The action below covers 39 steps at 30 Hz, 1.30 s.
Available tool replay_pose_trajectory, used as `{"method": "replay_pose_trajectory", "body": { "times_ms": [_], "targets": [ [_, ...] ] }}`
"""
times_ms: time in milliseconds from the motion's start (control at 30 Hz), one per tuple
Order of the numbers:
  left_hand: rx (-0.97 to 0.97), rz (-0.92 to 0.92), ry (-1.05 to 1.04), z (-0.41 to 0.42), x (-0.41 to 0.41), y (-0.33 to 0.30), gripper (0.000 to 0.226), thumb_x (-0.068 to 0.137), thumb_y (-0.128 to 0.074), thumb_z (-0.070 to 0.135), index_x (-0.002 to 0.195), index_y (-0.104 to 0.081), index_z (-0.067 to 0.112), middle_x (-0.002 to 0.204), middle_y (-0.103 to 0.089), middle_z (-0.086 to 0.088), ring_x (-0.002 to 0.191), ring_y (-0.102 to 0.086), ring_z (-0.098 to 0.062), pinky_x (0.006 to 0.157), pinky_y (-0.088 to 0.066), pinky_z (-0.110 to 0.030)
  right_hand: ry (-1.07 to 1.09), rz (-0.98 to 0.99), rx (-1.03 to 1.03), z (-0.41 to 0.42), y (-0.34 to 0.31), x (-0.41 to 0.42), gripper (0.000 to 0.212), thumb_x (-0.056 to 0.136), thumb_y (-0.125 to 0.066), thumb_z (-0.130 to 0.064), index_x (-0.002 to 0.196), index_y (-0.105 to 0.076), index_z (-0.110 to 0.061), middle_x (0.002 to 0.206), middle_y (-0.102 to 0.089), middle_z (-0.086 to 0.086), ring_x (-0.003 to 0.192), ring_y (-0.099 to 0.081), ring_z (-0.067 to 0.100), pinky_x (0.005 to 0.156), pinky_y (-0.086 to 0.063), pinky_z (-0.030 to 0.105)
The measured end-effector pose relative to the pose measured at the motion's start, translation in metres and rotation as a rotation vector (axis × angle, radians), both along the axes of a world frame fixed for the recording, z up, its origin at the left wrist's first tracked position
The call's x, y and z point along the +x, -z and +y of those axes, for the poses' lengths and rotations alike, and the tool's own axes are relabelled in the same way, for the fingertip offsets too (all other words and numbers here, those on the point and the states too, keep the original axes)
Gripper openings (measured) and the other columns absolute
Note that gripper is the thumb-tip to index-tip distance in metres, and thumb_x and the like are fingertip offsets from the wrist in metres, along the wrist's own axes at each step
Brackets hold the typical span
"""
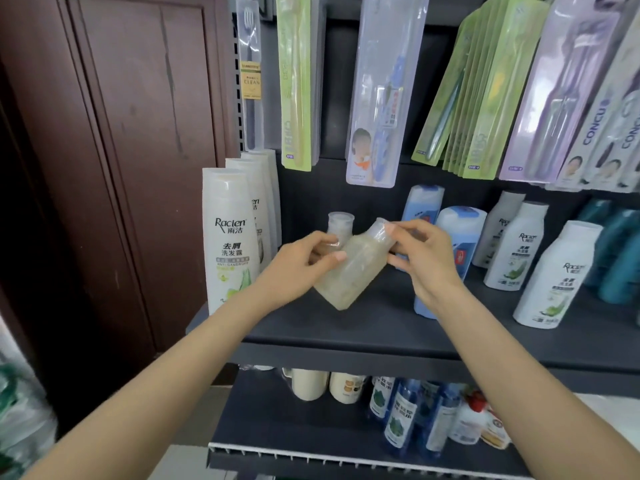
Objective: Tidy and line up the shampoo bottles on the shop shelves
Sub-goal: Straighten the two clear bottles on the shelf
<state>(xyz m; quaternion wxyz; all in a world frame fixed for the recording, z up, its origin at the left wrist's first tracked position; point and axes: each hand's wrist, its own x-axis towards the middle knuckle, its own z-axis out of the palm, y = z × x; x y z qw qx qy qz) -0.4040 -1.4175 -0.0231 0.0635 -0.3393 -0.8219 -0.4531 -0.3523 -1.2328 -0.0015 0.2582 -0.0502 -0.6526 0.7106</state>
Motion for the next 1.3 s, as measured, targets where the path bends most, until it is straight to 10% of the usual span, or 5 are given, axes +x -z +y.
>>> {"method": "replay_pose_trajectory", "body": {
  "times_ms": [167,633,767,1000,1300],
  "targets": [
    [-0.093,-0.201,0.137,-0.014,0.005,0.009,0.065,0.070,-0.060,0.057,0.127,-0.047,0.031,0.113,-0.062,0.010,0.104,-0.060,-0.010,0.093,-0.049,-0.036,-0.025,0.087,-0.101,-0.009,0.000,0.006,0.012,0.089,-0.061,-0.007,0.077,-0.059,-0.010,0.083,-0.064,0.005,0.082,-0.066,0.020,0.071,-0.058,0.029],
    [-0.178,0.685,-0.181,-0.026,0.018,0.021,0.075,0.070,-0.080,0.020,0.132,-0.040,0.033,0.124,-0.040,0.004,0.110,-0.043,-0.020,0.086,-0.042,-0.027,-0.208,0.038,-0.077,0.009,0.013,0.023,0.023,0.081,-0.066,-0.015,0.104,-0.068,-0.012,0.110,-0.068,0.008,0.104,-0.066,0.019,0.086,-0.055,0.031],
    [-0.232,0.711,-0.211,-0.023,0.018,0.018,0.082,0.065,-0.083,0.020,0.130,-0.035,0.034,0.123,-0.036,0.003,0.108,-0.040,-0.020,0.089,-0.042,-0.030,-0.258,0.134,-0.171,0.004,0.014,0.024,0.042,0.060,-0.073,-0.023,0.100,-0.069,-0.013,0.097,-0.073,0.002,0.099,-0.067,0.014,0.078,-0.055,0.023],
    [-0.239,0.561,-0.044,-0.022,0.018,0.011,0.079,0.076,-0.076,0.023,0.135,-0.027,0.043,0.130,-0.041,0.001,0.119,-0.042,-0.016,0.097,-0.045,-0.036,-0.226,0.171,-0.214,0.009,0.013,0.023,0.029,0.077,-0.064,-0.009,0.105,-0.067,-0.008,0.101,-0.073,0.004,0.101,-0.066,0.017,0.076,-0.055,0.021],
    [-0.173,0.795,-0.236,-0.023,0.019,0.015,0.078,0.071,-0.078,0.010,0.133,-0.038,0.036,0.128,-0.038,0.000,0.111,-0.040,-0.023,0.084,-0.046,-0.034,-0.236,0.154,0.141,0.014,0.011,0.031,0.038,0.087,-0.059,0.001,0.117,-0.062,-0.022,0.117,-0.066,-0.007,0.112,-0.061,0.007,0.095,-0.049,0.023]
  ]
}}
